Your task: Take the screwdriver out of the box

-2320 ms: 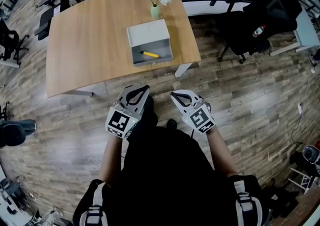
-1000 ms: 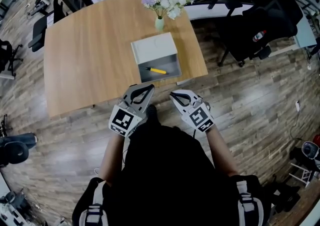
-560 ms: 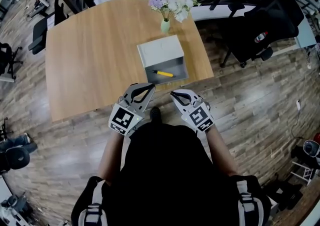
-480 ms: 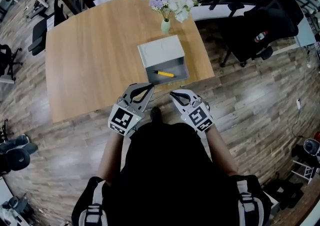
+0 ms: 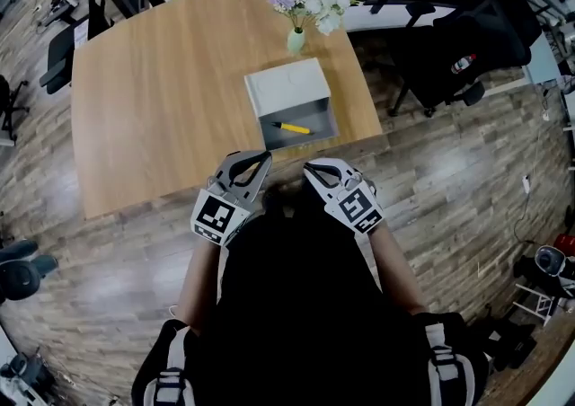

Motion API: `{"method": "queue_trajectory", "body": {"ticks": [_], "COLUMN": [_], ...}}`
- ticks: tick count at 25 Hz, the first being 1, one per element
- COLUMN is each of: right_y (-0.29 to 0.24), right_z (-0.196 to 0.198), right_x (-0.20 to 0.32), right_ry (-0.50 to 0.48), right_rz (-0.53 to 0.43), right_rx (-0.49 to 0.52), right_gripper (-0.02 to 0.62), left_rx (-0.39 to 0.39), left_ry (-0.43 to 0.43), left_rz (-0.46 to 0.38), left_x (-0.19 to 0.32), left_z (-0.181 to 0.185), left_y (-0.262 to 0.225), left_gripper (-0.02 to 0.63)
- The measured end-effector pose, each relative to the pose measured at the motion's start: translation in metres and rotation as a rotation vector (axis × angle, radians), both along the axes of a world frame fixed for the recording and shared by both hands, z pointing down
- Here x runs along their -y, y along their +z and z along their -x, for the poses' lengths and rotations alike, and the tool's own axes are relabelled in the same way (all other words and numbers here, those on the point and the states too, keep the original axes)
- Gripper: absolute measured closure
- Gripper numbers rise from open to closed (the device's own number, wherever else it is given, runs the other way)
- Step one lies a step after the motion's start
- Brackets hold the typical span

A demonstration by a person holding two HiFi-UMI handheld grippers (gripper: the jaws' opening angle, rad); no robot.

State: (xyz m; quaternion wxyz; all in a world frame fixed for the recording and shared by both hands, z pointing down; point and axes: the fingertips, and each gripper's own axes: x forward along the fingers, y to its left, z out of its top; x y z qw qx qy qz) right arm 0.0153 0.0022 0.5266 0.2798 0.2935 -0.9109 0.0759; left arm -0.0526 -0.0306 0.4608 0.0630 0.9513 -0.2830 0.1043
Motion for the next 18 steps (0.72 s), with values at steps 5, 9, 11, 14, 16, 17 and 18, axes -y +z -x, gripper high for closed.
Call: {"method": "queue_trajectory", "body": {"ticks": [5,9,11,14,16,17,18], "right_y": [0.011,0.019,0.021,0.024,0.026,0.028,0.031], "right_z": [0.000,0.006,0.011,0.014,0.014,0.013,0.011], "right_x": [0.006,0.025,0.032,0.047,0.055,0.058,0.062], "right_ry": [-0.033,-0.085,-0.124,-0.159,-0.177,-0.187,-0.195], "right_rz": [0.029,0.055,0.070,0.082,0.094,0.101,0.110], "right_rx": [0.009,0.012,0.010,0.005,0.001,-0.003,-0.007], "right_gripper": [0.569,0.569,0.569,0.569,0.569,0.569,0.569], "left_rx": [0.010,0.028,0.027,0.037,0.044,0.043,0.043], "left_ry": [-0.027,-0.086,-0.114,-0.133,-0.141,-0.146,-0.151], "left_rz": [0.017,0.017,0.019,0.022,0.027,0.031,0.035], "left_x": [0.004,0.024,0.035,0.050,0.058,0.063,0.067], "left_z": [0.002,0.011,0.015,0.016,0.013,0.011,0.009], "left_y": [0.009,0.007,0.005,0.004,0.005,0.005,0.006], "left_gripper": [0.584,0.584,0.584,0.584,0.584,0.584,0.584]}}
